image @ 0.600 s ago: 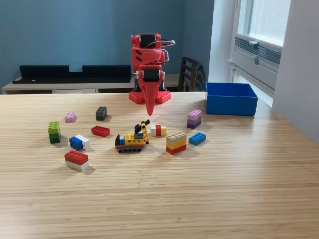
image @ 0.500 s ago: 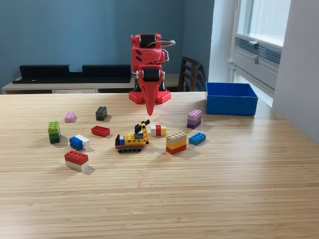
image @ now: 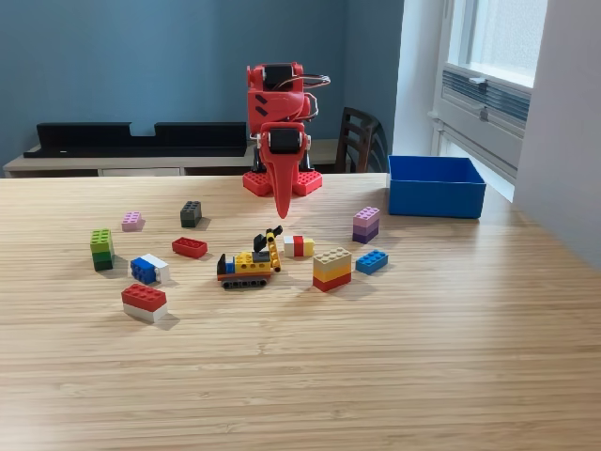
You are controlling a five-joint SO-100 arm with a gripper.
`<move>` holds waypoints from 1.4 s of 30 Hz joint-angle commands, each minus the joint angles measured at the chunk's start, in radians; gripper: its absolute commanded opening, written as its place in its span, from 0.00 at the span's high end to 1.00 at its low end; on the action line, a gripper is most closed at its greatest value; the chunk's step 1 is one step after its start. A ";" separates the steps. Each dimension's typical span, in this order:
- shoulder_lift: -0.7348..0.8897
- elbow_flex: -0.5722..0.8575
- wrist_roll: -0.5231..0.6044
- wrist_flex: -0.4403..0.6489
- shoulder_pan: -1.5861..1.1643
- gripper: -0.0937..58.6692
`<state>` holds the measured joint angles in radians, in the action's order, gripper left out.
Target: Grasp a lego block and put it in the bin.
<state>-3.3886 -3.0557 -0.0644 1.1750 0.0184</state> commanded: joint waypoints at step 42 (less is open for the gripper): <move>1.065 0.917 -0.106 -0.107 -0.061 0.48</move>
<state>-2.4360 -2.3086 -0.1427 1.0769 -0.0414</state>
